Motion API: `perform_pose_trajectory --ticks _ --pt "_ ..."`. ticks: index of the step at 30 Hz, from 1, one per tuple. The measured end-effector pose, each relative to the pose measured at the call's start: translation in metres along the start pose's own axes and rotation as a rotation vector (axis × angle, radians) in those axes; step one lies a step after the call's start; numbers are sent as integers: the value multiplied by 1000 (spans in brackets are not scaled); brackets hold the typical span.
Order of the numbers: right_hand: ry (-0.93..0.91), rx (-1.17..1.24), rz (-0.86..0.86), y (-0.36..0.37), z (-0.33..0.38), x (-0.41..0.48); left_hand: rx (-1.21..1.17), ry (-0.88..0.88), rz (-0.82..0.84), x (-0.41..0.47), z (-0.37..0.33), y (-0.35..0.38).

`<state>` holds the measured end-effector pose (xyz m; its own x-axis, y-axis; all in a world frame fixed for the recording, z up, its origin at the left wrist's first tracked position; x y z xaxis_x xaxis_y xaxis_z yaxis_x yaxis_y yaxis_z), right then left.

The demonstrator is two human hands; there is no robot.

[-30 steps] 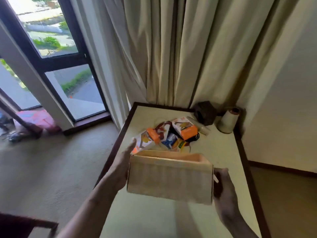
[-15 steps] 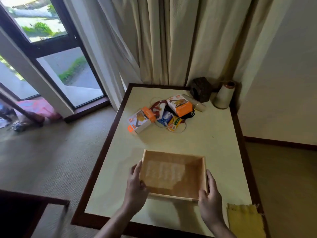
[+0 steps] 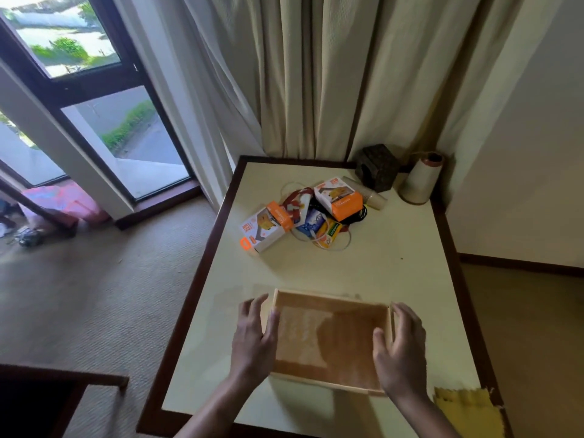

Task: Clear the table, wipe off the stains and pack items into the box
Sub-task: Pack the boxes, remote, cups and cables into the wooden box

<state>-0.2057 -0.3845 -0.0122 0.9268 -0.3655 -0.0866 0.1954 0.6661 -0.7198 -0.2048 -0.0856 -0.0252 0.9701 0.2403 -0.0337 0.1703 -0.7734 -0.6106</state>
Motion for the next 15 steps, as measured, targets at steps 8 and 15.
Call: perform_pose_trajectory --ticks 8,15 --pt "-129 -87 101 48 107 126 375 5 193 156 -29 -5" --pt "-42 -332 139 106 153 235 587 -13 315 250 -34 19"
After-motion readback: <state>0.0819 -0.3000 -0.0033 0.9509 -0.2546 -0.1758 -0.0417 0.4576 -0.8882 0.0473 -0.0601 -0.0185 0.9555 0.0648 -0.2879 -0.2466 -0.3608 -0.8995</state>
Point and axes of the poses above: each hand's wrist, its own x-axis towards the middle knuckle, its own y-axis out of the palm, z = x × y, the point moved 7 cm from there along x, towards the middle knuckle, and after that the axes turned 5 degrees about y, right-handed, at the moved point
